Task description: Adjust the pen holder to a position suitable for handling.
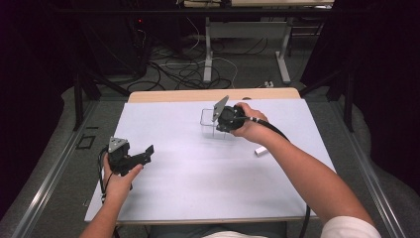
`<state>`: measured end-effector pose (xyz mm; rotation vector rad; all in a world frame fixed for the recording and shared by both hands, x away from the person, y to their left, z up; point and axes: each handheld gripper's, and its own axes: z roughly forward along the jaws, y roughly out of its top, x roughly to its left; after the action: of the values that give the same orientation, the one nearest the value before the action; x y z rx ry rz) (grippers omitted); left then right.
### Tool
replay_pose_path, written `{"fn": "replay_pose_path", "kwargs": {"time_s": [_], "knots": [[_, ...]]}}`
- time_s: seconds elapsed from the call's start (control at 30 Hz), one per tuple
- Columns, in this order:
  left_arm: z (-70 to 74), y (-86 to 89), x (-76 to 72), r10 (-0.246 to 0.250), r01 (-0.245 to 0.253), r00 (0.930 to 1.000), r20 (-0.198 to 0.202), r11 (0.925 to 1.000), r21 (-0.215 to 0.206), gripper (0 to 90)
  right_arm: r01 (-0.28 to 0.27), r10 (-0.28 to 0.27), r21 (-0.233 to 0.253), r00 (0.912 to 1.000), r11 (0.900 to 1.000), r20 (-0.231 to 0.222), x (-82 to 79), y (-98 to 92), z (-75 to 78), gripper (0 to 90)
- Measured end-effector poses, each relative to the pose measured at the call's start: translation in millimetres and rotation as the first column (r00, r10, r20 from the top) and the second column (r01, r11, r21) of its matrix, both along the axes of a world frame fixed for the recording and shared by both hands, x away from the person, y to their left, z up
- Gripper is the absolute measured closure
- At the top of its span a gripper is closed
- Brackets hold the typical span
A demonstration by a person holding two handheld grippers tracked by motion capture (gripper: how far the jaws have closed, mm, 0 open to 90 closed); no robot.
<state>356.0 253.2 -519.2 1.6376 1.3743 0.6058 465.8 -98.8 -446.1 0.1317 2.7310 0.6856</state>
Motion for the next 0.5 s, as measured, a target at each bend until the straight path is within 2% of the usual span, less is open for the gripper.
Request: {"fn": "replay_pose_path", "kwargs": {"time_s": [0.1,0.13,0.2,0.23,0.33,0.5], "knots": [[0.1,-0.7,-0.1,0.001,-0.001,1.0,0.002,1.0,0.001,4.2,-0.008,0.008,0.005,0.9998,1.0,-0.017,-13.9,-0.4,0.2,88.6],[-0.2,-0.7,0.3,0.0,0.0,1.0,0.006,1.0,0.003,4.2,-0.008,0.008,0.005,0.9998,1.0,-0.017,-13.9,-0.4,0.2,88.6],[-0.3,-0.6,0.2,-0.001,0.001,1.0,0.0,1.0,0.007,4.2,-0.029,0.029,0.001,0.9992,1.0,-0.028,-26.9,1.5,-0.9,88.6],[-0.2,-0.6,0.3,-0.001,0.001,1.0,0.0,1.0,0.007,4.2,-0.029,0.029,0.001,0.9992,1.0,-0.028,-26.9,1.5,-0.9,88.6],[-0.3,-1.0,0.1,-0.002,0.002,1.0,-0.002,1.0,0.005,4.2,-0.05,0.05,0.004,0.9973,0.999,-0.054,-42.3,4.6,-4.3,88.6],[-0.6,-1.8,0.3,-0.005,0.005,1.0,-0.004,1.0,0.007,4.2,-0.058,0.058,-0.003,0.9953,0.998,-0.078,-52.2,7.8,-9.9,88.6]]}}
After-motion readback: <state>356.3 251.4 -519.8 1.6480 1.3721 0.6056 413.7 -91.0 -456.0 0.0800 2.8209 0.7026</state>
